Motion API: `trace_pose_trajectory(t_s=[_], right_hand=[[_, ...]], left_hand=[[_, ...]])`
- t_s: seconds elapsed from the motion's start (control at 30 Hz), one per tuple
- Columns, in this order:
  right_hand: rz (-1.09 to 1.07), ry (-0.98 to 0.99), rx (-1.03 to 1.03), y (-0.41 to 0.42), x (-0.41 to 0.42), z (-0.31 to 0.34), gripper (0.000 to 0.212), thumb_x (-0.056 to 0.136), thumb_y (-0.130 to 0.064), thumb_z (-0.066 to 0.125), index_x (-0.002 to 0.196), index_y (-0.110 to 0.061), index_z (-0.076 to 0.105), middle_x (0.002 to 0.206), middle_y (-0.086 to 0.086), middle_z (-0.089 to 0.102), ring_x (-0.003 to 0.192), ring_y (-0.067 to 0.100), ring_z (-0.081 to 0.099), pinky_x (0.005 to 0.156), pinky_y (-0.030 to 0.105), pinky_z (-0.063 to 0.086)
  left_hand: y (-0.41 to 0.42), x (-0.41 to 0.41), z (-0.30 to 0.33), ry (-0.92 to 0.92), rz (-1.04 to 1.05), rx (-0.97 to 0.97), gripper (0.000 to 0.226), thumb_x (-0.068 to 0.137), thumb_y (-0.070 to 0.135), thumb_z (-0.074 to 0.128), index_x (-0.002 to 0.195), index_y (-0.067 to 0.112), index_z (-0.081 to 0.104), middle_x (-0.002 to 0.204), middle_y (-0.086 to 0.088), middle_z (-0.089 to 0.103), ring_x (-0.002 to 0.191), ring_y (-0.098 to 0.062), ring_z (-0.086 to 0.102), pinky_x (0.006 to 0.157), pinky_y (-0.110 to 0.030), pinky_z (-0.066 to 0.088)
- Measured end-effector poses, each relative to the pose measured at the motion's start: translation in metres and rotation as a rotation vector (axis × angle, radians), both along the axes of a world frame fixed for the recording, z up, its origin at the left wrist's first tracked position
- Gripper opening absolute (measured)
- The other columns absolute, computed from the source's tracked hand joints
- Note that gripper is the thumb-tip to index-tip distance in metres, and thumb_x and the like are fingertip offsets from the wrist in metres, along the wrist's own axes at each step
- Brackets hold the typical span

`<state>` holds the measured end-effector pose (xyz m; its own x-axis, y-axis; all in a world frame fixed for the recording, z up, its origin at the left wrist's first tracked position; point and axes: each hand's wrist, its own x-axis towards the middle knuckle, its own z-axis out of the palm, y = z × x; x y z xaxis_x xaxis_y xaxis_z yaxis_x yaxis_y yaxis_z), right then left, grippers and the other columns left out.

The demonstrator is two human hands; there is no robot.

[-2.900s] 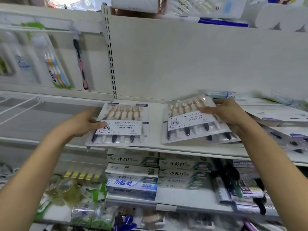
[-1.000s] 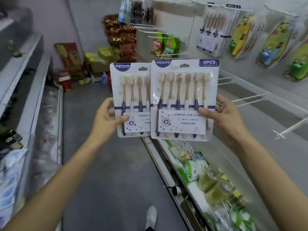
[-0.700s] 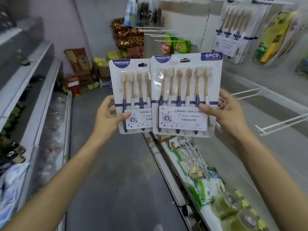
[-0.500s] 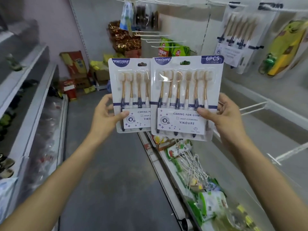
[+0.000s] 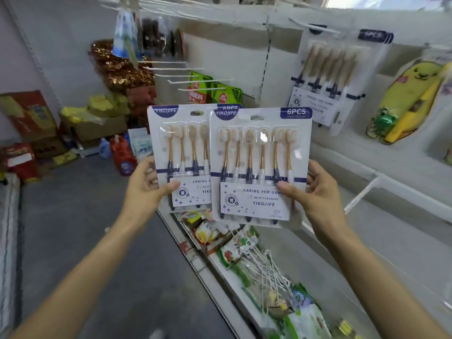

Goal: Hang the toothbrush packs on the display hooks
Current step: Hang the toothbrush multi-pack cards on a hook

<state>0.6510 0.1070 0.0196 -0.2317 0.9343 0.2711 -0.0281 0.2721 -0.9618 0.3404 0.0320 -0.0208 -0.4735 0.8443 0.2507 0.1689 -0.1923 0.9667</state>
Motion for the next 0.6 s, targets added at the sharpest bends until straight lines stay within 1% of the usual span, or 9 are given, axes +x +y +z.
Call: trace_pose_trajectory(t_s=[0.07, 0.13, 0.2, 0.33, 0.47, 0.53, 0.6], right_hand=[[-0.062, 0.023, 0.009, 0.005, -0.014, 0.000, 0.050, 0.078, 0.004, 0.076, 0.122, -0.013, 0.062, 0.112, 0.006, 0.074, 0.104, 0.025, 0.071, 0.093, 0.045, 0.058], [-0.123, 0.037, 0.024, 0.010, -0.029, 0.001, 0.049, 0.079, 0.005, 0.075, 0.124, -0.008, 0.061, 0.112, 0.008, 0.074, 0.103, 0.025, 0.072, 0.091, 0.044, 0.058], [-0.188, 0.058, 0.031, 0.011, -0.044, 0.002, 0.049, 0.080, 0.004, 0.074, 0.125, -0.009, 0.060, 0.113, 0.008, 0.074, 0.102, 0.024, 0.072, 0.090, 0.041, 0.059], [-0.293, 0.132, 0.037, 0.013, -0.074, 0.007, 0.054, 0.078, 0.000, 0.074, 0.129, -0.007, 0.057, 0.115, 0.011, 0.073, 0.103, 0.027, 0.072, 0.088, 0.039, 0.060], [-0.429, 0.186, 0.065, 0.014, -0.098, 0.020, 0.051, 0.076, 0.001, 0.074, 0.125, -0.006, 0.059, 0.110, 0.010, 0.075, 0.099, 0.025, 0.073, 0.078, 0.029, 0.060], [-0.489, 0.197, 0.081, 0.014, -0.106, 0.027, 0.050, 0.077, 0.001, 0.074, 0.124, -0.006, 0.060, 0.109, 0.010, 0.075, 0.098, 0.025, 0.073, 0.078, 0.031, 0.061], [-0.543, 0.195, 0.098, 0.015, -0.113, 0.036, 0.048, 0.078, 0.002, 0.074, 0.123, -0.007, 0.061, 0.109, 0.010, 0.075, 0.099, 0.024, 0.073, 0.081, 0.033, 0.061]], left_hand=[[0.025, -0.019, -0.002, -0.002, -0.077, 0.012, 0.050, 0.079, -0.003, 0.076, 0.121, 0.015, 0.055, 0.108, -0.004, 0.075, 0.098, -0.021, 0.073, 0.083, -0.038, 0.060], [0.050, -0.038, 0.000, 0.021, -0.153, 0.026, 0.050, 0.079, -0.007, 0.075, 0.119, 0.015, 0.055, 0.102, 0.006, 0.076, 0.094, -0.014, 0.073, 0.078, -0.027, 0.060], [0.073, -0.056, 0.005, 0.055, -0.238, 0.016, 0.050, 0.079, -0.006, 0.075, 0.119, 0.016, 0.055, 0.102, 0.010, 0.076, 0.092, -0.011, 0.073, 0.075, -0.020, 0.058], [0.114, -0.089, 0.019, 0.101, -0.415, 0.001, 0.049, 0.077, 0.001, 0.076, 0.112, 0.028, 0.056, 0.104, 0.005, 0.076, 0.090, -0.014, 0.074, 0.073, -0.022, 0.059], [0.150, -0.107, 0.030, 0.078, -0.563, 0.005, 0.048, 0.080, -0.008, 0.071, 0.113, 0.024, 0.056, 0.101, 0.000, 0.077, 0.086, -0.015, 0.075, 0.070, -0.022, 0.059], [0.165, -0.113, 0.031, 0.086, -0.622, -0.004, 0.049, 0.080, -0.006, 0.072, 0.119, 0.020, 0.055, 0.103, 0.000, 0.076, 0.089, -0.017, 0.074, 0.074, -0.024, 0.060], [0.180, -0.119, 0.031, 0.083, -0.657, -0.018, 0.053, 0.079, -0.002, 0.075, 0.122, 0.020, 0.055, 0.105, -0.001, 0.076, 0.094, -0.021, 0.074, 0.079, -0.030, 0.061]])
